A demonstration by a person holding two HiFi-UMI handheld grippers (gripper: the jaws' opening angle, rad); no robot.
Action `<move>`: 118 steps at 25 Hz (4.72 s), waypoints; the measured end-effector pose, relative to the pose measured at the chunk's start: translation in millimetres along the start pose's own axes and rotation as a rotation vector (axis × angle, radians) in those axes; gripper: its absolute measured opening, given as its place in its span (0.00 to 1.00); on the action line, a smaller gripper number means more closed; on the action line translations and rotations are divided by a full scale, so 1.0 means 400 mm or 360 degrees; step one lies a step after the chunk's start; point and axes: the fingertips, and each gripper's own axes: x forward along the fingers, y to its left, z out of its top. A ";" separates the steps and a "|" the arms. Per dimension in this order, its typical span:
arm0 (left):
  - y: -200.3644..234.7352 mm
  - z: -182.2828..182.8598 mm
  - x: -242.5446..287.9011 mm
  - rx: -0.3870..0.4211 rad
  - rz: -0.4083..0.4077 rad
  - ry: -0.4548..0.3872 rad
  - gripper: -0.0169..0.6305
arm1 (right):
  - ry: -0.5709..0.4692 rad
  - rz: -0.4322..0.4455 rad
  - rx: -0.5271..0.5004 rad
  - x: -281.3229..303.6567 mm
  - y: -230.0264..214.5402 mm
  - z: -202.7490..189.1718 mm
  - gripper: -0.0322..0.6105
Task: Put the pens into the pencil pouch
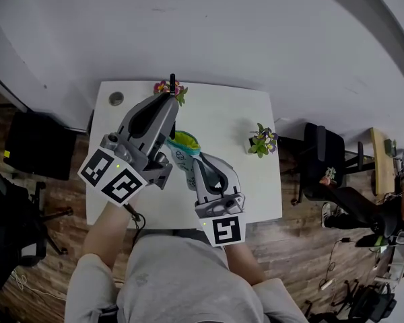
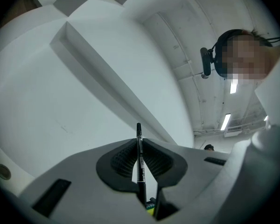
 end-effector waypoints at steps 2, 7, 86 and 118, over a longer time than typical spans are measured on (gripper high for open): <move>-0.007 -0.019 0.013 -0.0022 -0.0010 0.0017 0.11 | 0.0011 0.0002 -0.0014 -0.005 -0.001 -0.004 0.11; -0.018 -0.054 0.034 -0.0041 -0.0019 0.0054 0.11 | 0.0040 0.0008 -0.0063 -0.016 -0.001 -0.012 0.11; 0.054 -0.027 -0.186 0.0071 0.0415 0.0146 0.19 | -0.0206 -0.0090 0.0110 -0.055 -0.076 0.111 0.11; -0.059 -0.094 -0.157 0.0243 0.0248 0.0348 0.16 | -0.0189 -0.0079 0.0112 -0.084 -0.052 0.122 0.11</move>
